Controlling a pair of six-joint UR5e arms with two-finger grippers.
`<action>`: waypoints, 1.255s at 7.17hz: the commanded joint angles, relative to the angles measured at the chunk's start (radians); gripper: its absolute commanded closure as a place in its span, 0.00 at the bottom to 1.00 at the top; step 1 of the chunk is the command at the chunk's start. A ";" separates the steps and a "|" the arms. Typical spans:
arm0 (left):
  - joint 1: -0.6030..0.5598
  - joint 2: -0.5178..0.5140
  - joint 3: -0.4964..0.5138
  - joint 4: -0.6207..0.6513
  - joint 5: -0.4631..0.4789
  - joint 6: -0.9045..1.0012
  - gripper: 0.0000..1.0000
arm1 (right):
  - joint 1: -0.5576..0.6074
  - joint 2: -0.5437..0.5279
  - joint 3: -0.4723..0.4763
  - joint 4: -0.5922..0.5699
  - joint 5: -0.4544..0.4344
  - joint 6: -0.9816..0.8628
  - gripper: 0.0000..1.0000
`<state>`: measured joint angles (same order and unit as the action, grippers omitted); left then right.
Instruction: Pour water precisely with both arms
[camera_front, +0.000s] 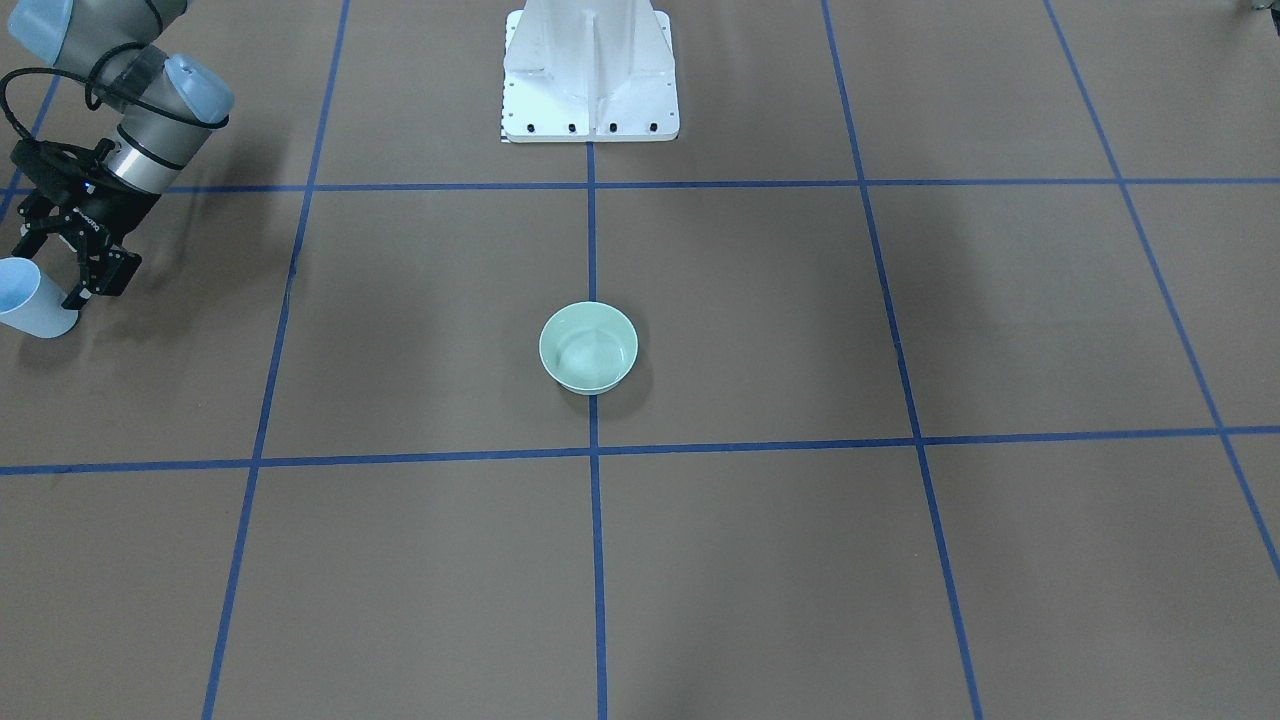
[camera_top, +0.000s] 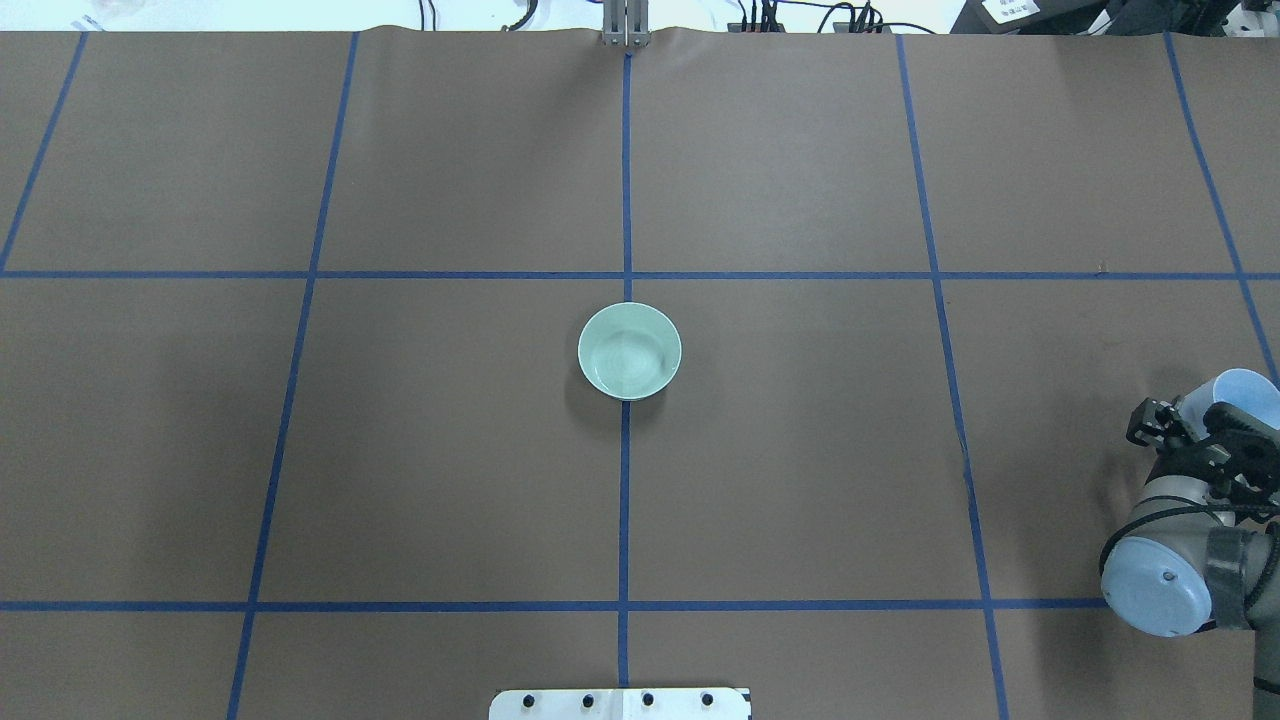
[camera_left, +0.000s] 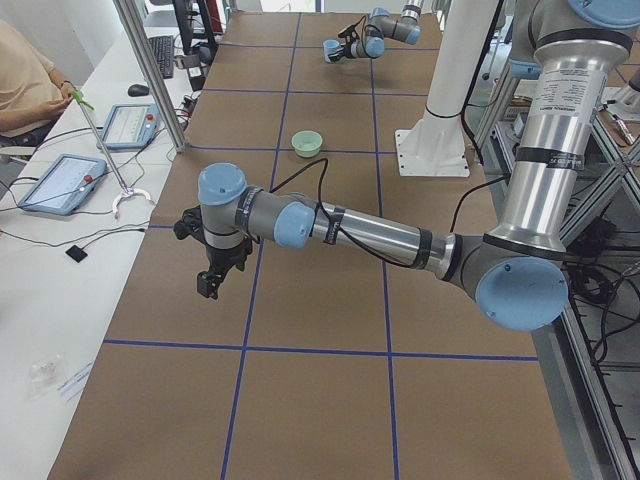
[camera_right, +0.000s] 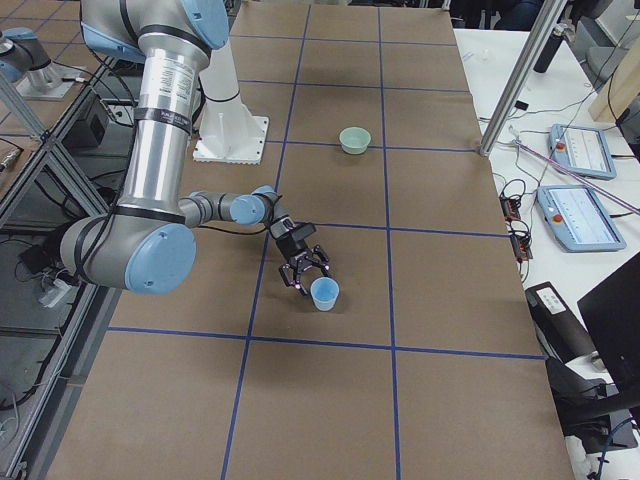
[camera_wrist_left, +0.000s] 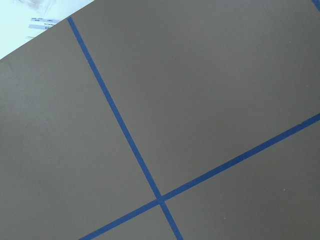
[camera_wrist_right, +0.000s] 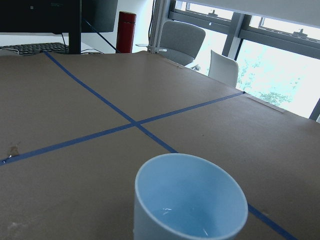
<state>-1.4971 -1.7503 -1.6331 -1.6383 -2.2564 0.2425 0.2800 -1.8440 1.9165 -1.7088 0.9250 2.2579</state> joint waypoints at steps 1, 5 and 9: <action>0.000 0.000 -0.001 0.000 0.000 0.001 0.00 | 0.007 0.002 -0.034 0.000 -0.002 0.011 0.00; 0.000 0.002 -0.001 0.000 0.000 0.003 0.00 | 0.093 0.049 -0.085 0.001 -0.003 -0.014 0.00; 0.001 0.008 -0.002 0.000 0.000 0.003 0.00 | 0.143 0.134 -0.175 0.003 -0.028 -0.060 0.07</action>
<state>-1.4958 -1.7439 -1.6341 -1.6388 -2.2565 0.2466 0.4117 -1.7087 1.7474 -1.7070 0.9022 2.2070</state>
